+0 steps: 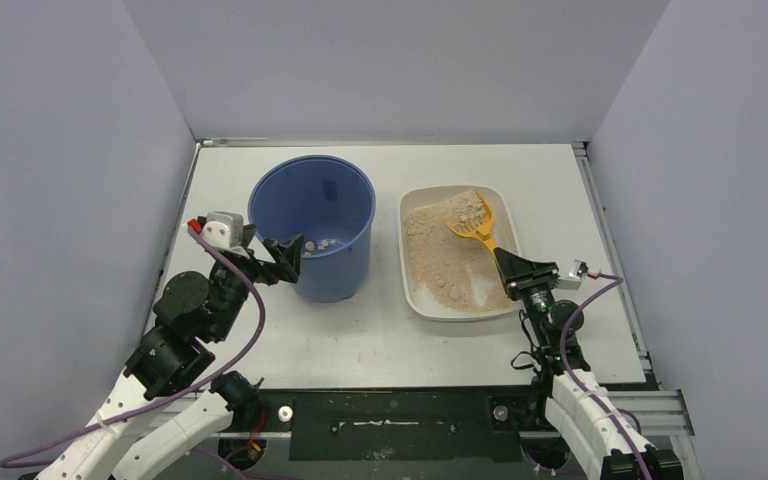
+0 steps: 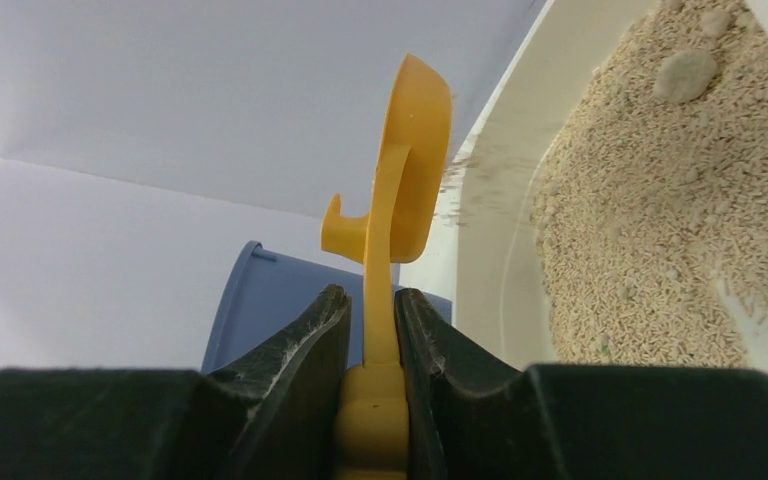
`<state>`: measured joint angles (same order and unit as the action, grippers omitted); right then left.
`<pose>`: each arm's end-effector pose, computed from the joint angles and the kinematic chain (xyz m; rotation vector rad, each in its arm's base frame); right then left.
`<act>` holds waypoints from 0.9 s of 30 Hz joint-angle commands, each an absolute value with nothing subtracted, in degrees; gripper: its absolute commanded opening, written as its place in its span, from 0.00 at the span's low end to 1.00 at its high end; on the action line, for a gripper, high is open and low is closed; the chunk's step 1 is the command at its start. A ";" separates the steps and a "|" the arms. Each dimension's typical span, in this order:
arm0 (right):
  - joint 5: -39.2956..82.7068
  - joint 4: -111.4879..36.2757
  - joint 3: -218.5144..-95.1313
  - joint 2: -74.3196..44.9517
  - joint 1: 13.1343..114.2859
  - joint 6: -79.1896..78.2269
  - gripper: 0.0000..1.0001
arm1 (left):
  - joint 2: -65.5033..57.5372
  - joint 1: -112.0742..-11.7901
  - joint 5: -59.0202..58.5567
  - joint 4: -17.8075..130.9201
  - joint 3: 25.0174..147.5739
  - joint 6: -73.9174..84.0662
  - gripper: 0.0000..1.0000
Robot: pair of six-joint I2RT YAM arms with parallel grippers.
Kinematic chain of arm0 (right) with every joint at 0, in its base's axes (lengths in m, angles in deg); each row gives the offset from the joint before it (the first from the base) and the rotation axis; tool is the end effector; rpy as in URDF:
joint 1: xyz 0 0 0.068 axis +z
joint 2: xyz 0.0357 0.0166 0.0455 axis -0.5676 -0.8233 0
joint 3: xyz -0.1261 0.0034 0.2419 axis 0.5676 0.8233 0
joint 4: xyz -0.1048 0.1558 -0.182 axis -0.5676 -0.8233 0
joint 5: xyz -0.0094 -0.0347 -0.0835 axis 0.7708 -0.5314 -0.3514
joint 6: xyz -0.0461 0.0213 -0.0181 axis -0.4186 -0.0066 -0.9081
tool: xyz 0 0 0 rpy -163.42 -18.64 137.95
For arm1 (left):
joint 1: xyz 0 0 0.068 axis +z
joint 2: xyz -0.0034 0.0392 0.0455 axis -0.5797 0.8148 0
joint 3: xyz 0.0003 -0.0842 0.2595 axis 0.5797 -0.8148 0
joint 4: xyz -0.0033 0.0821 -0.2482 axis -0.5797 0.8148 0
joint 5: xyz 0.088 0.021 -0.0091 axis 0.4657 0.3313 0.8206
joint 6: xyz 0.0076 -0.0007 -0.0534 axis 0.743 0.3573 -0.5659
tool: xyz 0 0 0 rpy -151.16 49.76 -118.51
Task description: Clean the litter box
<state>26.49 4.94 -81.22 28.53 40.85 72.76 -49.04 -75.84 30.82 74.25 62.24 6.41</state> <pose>0.1486 0.0241 0.1804 0.8373 1.4372 1.3453 0.0957 -0.0633 0.3829 0.0880 1.5466 -0.3974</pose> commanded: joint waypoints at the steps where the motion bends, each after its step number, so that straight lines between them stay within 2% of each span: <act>1: 30.29 7.10 -83.16 29.95 37.97 74.09 0.00 | -48.63 -75.80 30.11 71.17 62.33 6.90 0.97; 3: 29.10 6.70 -81.73 31.49 36.86 76.56 0.00 | -48.70 -75.79 29.96 71.15 62.26 6.90 0.97; 7: 34.48 12.06 -82.80 28.27 38.33 75.98 0.00 | -48.44 -75.88 30.37 71.16 62.27 6.93 0.97; 10: 32.07 8.28 -81.58 31.13 34.78 79.01 0.00 | -48.28 -75.74 29.76 71.20 62.33 6.95 0.97; 14: 36.19 11.72 -83.49 29.58 37.71 77.06 0.00 | -48.07 -75.80 30.43 71.28 62.22 7.03 0.97; 17: 34.26 5.98 -82.80 32.13 33.30 78.24 0.00 | -48.01 -75.61 29.70 71.24 62.38 6.99 0.97; 21: 38.36 11.91 -84.18 28.24 35.78 77.54 0.00 | -47.78 -75.68 30.29 71.36 62.21 6.99 0.97; 24: 36.79 6.47 -83.47 29.96 31.74 78.30 0.00 | -47.66 -75.45 29.71 71.23 62.38 7.07 0.97; 27: 39.42 13.13 -83.44 27.87 33.68 79.39 0.00 | -47.69 -75.46 30.19 71.31 62.21 7.08 0.97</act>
